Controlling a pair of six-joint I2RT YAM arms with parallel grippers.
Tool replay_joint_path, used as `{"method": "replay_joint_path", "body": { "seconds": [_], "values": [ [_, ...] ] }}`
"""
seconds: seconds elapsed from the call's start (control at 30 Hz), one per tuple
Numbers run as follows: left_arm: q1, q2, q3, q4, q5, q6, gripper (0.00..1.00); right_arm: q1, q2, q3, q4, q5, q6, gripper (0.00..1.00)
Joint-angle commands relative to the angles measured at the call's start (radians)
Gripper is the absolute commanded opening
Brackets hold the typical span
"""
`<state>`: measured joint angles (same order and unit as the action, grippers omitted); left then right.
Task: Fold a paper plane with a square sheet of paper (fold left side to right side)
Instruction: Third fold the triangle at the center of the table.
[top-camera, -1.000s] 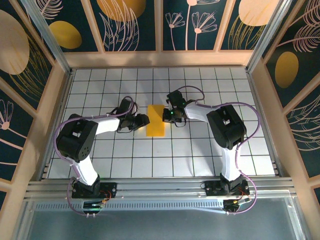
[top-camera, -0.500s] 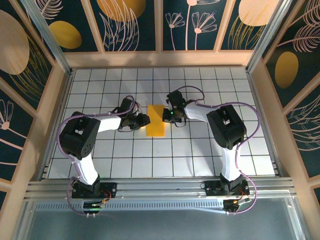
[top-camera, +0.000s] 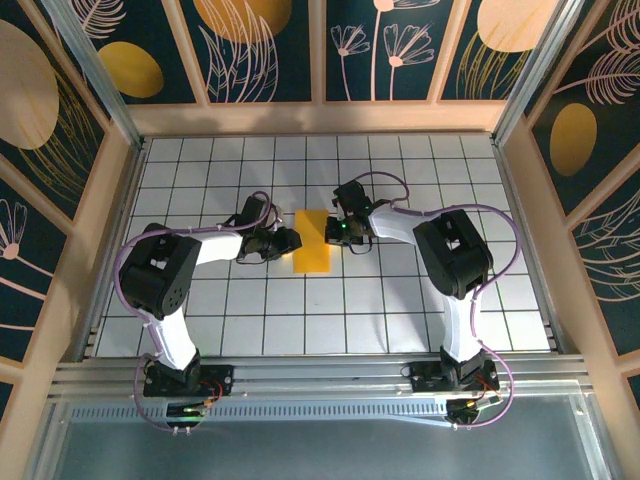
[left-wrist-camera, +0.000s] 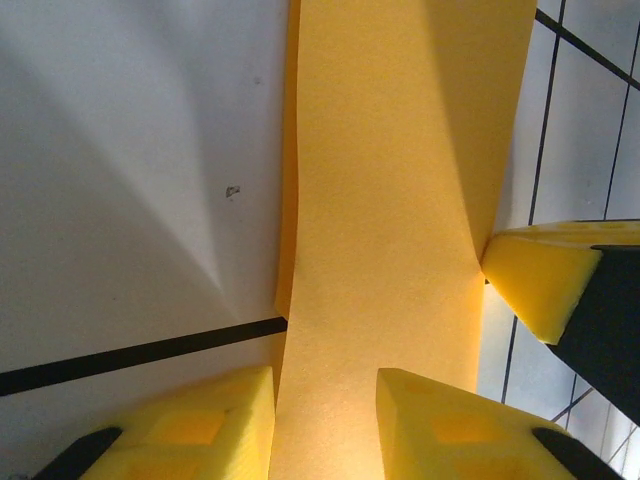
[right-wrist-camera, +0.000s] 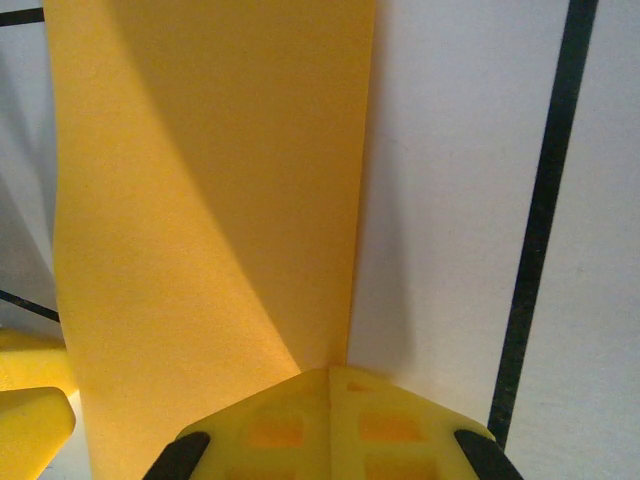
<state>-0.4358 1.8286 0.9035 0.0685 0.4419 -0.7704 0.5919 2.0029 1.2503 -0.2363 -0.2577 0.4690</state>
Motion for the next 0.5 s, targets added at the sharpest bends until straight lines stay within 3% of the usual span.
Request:
{"method": "replay_joint_path", "body": {
  "seconds": [0.0, 0.47],
  "values": [
    [-0.004, -0.039, -0.001, 0.044, 0.022, -0.001, 0.33, 0.005, 0.051, -0.018, -0.07, 0.058, -0.023, 0.0],
    [-0.004, -0.032, 0.006, 0.039, 0.032, -0.006, 0.34, 0.005, 0.053, -0.022, -0.066, 0.057, -0.026, 0.0]
  ]
}}
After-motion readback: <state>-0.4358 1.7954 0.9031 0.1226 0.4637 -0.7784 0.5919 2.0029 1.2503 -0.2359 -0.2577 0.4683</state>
